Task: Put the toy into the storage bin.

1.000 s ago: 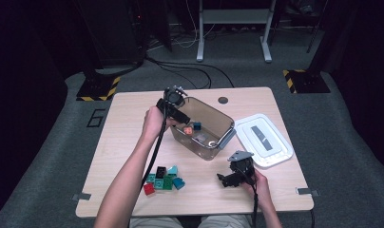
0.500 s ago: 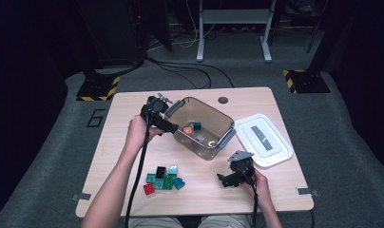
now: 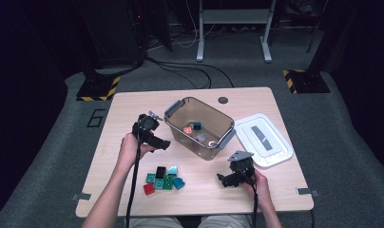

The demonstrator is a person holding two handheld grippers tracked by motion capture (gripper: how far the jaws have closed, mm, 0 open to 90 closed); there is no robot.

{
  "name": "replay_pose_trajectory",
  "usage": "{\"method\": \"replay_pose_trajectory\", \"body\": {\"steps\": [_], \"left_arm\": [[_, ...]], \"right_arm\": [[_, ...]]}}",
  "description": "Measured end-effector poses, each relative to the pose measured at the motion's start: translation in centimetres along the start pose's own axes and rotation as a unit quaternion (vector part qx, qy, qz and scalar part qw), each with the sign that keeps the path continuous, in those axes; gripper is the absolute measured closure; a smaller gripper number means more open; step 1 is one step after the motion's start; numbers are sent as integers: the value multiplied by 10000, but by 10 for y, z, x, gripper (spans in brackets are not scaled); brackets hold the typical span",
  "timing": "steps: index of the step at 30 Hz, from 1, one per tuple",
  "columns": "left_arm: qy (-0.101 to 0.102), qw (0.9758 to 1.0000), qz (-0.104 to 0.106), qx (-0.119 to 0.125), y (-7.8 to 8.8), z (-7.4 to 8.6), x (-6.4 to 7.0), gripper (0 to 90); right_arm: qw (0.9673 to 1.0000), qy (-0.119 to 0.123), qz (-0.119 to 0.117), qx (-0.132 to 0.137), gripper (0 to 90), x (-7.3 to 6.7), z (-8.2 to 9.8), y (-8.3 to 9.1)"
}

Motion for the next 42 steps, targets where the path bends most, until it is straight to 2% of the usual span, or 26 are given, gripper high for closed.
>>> {"method": "replay_pose_trajectory", "body": {"steps": [6,13,18,21,30,31,32,34,42], "left_arm": [[48,9997,77,-213,-14,22,5,15],[3,9988,169,-465,-25,44,10,8],[-10,9972,179,-720,-37,61,14,3],[-1,9963,91,-850,-42,67,13,7],[154,9943,4,-1058,-56,79,3,19],[194,9942,54,-1059,-58,80,2,18],[213,9942,77,-1047,-58,81,1,3],[207,9940,-16,-1074,-60,80,0,8],[341,9948,8,-962,-69,72,-10,2]], "right_arm": [[10000,13,-4,-6,0,0,0,0],[10000,13,-3,-5,0,0,0,0],[10000,14,-4,-6,0,0,0,0],[10000,13,-3,-6,0,0,0,0],[10000,12,-4,-5,0,0,0,0],[10000,13,-4,-7,0,0,0,0],[10000,12,-4,-5,0,0,0,0],[10000,12,-3,-5,0,0,0,0],[10000,13,-3,-6,0,0,0,0]]}}
Point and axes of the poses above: each handheld gripper's, and its own axes: y roughly backward along the jaws, z roughly out of its underside, x roughly to its right, the point moved 4 cm from there along -y, roughly forward along the jaws, and after that the axes turned 5 degrees about -z, right-handed, at the moved point
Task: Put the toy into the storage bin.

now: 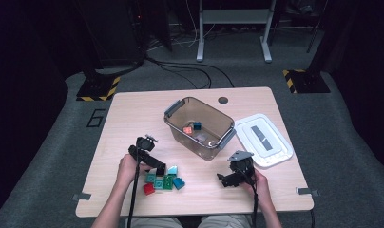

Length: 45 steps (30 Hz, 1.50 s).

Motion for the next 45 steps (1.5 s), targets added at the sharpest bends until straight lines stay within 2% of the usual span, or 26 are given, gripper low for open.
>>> {"method": "replay_pose_trajectory", "body": {"steps": [5,8,13,18,22,24,28,32,45], "left_arm": [[69,10000,-53,-4,-2,-7,-5,2],[124,9998,67,124,3,-8,-3,3],[-80,9996,223,123,9,-6,12,8],[-184,9993,319,44,8,-5,20,89],[-225,9989,407,-6,6,-5,22,225],[-233,9989,406,-29,5,-4,23,325],[-274,9989,377,-87,3,-1,23,458],[-349,9988,347,12,3,1,22,572],[-391,9985,320,217,13,-1,20,589]], "right_arm": [[10000,2,0,1,0,0,0,0],[10000,-2,0,2,0,0,0,0],[10000,-2,0,0,0,0,0,0],[10000,-1,1,0,0,0,0,0],[10000,1,1,1,0,0,0,0],[10000,-1,0,1,0,0,0,0],[10000,2,0,4,0,0,0,0],[10000,-1,1,2,0,0,0,0],[10000,0,3,1,0,0,0,0]]}}
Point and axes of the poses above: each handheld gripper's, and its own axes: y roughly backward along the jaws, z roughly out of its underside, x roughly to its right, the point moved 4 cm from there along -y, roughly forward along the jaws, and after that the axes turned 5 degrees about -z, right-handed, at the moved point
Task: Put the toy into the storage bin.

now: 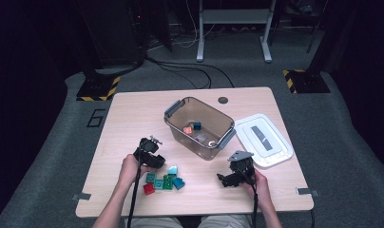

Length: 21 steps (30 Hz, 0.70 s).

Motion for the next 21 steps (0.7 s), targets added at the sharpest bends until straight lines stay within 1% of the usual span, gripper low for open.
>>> {"method": "replay_pose_trajectory", "body": {"steps": [7,8,12,17,21], "left_arm": [[-28,10000,-7,80,11,-4,-2,589],[-21,9999,-16,131,13,-5,-2,589],[-46,9998,-44,201,20,-8,-3,589],[-104,9997,-51,221,26,-11,-4,590],[-95,9995,-57,300,31,-14,-5,590]], "right_arm": [[10000,-3,-2,-1,0,0,0,0],[10000,1,-2,-1,0,0,0,0],[10000,1,-2,-2,0,0,0,0],[10000,1,2,-2,0,0,0,0],[10000,-1,3,-2,0,0,0,0]]}}
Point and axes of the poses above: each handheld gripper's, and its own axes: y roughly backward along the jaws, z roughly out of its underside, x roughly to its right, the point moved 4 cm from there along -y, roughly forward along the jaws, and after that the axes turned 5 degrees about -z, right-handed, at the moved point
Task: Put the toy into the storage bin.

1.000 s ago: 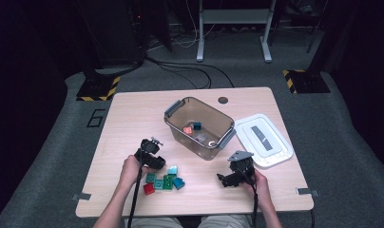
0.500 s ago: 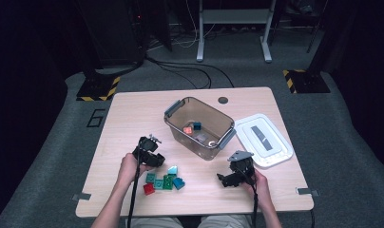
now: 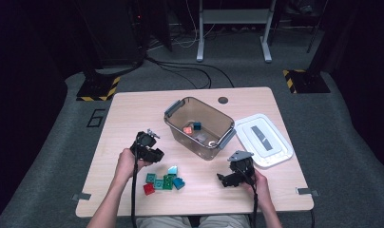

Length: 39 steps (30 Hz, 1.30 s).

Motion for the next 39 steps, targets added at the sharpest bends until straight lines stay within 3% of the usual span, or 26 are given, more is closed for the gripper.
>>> {"method": "replay_pose_trajectory", "body": {"steps": [13,19,24,27,39], "left_arm": [[-69,9999,-29,67,12,-10,-3,590],[-36,9997,-51,218,20,-16,-4,590],[-100,9998,-123,138,24,-18,-7,590],[-51,9998,-132,165,30,-21,-11,590],[-165,9989,-301,305,54,-39,-13,590]], "right_arm": [[10000,-11,-3,4,0,0,0,0],[10000,-15,1,8,0,0,0,0],[10000,-7,8,5,0,0,0,0],[10000,-10,-1,5,0,0,0,0],[10000,-6,12,7,0,0,0,0]]}}
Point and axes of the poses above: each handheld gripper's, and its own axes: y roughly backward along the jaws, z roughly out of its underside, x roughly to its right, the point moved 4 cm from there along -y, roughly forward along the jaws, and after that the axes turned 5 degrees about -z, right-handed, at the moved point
